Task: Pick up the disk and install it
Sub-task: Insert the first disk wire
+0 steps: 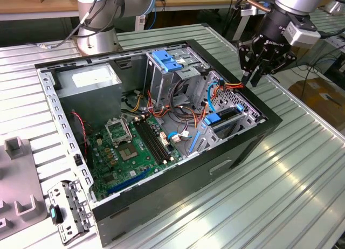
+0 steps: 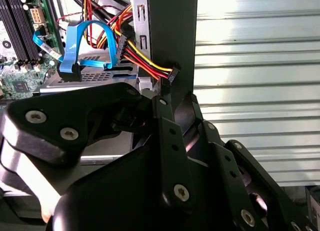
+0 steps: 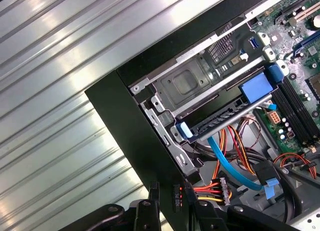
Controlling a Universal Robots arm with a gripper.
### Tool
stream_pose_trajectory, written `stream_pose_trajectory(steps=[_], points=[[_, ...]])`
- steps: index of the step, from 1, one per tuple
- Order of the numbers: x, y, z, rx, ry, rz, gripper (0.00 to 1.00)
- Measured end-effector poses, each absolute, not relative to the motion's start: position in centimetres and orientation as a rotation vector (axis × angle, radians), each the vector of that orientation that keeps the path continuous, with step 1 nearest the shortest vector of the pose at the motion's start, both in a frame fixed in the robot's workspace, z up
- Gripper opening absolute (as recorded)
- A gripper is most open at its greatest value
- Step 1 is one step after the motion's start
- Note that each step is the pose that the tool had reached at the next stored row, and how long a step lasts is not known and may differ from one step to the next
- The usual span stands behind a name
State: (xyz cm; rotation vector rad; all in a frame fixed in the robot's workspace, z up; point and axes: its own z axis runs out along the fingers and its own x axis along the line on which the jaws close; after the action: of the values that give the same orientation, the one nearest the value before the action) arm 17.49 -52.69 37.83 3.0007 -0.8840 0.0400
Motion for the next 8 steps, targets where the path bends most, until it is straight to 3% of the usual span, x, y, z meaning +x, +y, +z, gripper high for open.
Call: stream_pose_trajectory(steps=[8], points=[[17.35, -52.26, 37.67, 3.007, -0.867, 0.04, 0.32]])
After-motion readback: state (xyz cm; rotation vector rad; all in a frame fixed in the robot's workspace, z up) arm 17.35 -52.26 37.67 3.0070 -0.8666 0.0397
